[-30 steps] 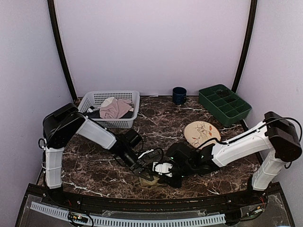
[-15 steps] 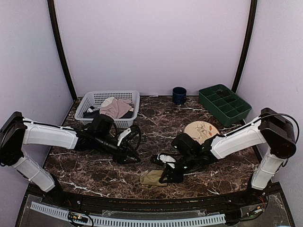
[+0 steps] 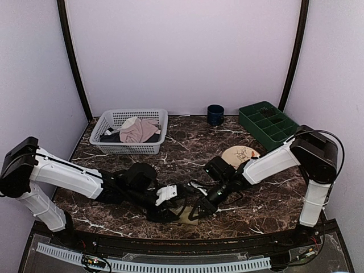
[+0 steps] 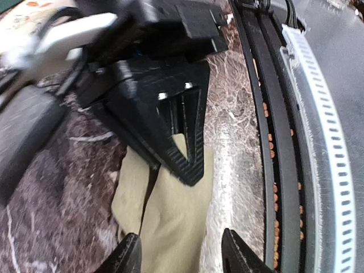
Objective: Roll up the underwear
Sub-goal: Roll the underwear at the center of the board.
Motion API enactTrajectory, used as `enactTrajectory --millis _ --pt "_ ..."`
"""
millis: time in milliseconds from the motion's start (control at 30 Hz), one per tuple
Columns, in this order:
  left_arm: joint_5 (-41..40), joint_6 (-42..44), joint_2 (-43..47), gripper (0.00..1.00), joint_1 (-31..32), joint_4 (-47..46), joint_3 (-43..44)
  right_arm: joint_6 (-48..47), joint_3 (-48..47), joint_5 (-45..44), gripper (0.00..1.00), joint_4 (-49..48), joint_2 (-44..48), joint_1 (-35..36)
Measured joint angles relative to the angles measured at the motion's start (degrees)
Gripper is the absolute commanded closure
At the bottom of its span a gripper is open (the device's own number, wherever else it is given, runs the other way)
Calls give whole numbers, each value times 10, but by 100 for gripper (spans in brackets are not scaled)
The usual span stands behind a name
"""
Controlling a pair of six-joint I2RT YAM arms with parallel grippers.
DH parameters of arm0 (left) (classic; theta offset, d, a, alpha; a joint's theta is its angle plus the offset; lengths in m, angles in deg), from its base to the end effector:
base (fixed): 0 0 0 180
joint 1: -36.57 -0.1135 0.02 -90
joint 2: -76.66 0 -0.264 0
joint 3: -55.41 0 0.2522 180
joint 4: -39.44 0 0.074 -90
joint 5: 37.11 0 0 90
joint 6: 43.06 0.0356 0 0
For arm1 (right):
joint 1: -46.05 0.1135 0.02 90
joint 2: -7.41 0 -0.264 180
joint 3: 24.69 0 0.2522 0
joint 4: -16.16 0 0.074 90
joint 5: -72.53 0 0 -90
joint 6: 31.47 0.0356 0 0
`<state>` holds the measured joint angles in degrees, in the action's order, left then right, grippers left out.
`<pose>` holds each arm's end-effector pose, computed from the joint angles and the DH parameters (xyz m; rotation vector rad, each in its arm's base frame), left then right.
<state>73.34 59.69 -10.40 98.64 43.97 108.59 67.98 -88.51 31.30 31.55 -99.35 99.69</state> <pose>0.1295 -0.2708 0.1699 1.5741 1.7244 -0.8503 0.1752 0.2832 0.1115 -1.3599 2.4113 1.4682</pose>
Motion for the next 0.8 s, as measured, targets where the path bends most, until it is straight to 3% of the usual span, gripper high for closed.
enactTrajectory --millis 167,333,400,800 --pt "-17 33 -73 61 18 12 49 12 -5 26 94 2 -12 -8" --pt "-17 47 -109 89 20 33 73 13 -7 26 72 7 -14 -10" --pt "-8 45 -114 95 18 40 81 8 -5 10 66 11 -4 -10" --pt "155 -36 -169 99 -58 53 115 -44 96 -176 53 8 222 -3"
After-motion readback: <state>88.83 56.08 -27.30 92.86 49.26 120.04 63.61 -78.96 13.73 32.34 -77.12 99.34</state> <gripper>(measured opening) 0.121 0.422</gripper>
